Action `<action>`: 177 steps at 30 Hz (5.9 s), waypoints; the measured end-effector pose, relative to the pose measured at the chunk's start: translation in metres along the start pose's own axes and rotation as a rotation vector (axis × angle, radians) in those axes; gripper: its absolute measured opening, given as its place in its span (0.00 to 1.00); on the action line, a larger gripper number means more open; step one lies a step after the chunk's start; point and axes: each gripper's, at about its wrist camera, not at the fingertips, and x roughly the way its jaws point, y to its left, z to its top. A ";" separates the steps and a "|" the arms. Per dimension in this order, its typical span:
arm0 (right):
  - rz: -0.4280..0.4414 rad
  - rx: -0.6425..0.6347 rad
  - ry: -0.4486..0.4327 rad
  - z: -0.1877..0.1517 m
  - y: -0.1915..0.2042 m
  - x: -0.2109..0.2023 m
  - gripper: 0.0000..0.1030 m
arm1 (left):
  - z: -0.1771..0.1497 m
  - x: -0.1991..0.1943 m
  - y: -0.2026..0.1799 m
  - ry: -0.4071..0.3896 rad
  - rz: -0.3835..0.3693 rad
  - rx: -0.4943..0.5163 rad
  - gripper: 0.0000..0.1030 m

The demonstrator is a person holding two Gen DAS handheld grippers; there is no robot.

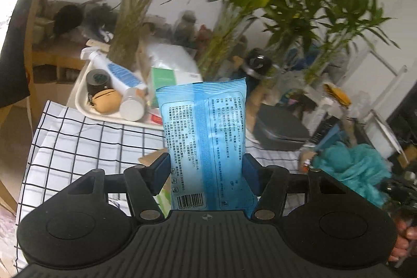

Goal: Organize soft objects
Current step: 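Carry the loofah in the right gripper over the box while the left carries the packet, then lower the loofah and blue packet into the box and open both grippers, then withdraw both grippers from the box toward the white cable and hook, then close the left gripper on the white cable on the cloth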

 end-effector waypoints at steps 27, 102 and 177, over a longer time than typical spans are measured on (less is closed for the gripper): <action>0.194 -0.131 0.205 -0.038 0.062 -0.015 0.40 | -0.054 -0.045 -0.062 0.233 -0.024 0.229 0.57; -0.088 -0.090 0.437 -0.064 0.052 0.025 1.00 | -0.106 -0.026 -0.022 0.300 0.052 0.100 0.77; -0.473 -0.107 0.239 -0.036 -0.035 0.071 1.00 | -0.049 0.142 0.086 0.362 0.335 0.069 0.28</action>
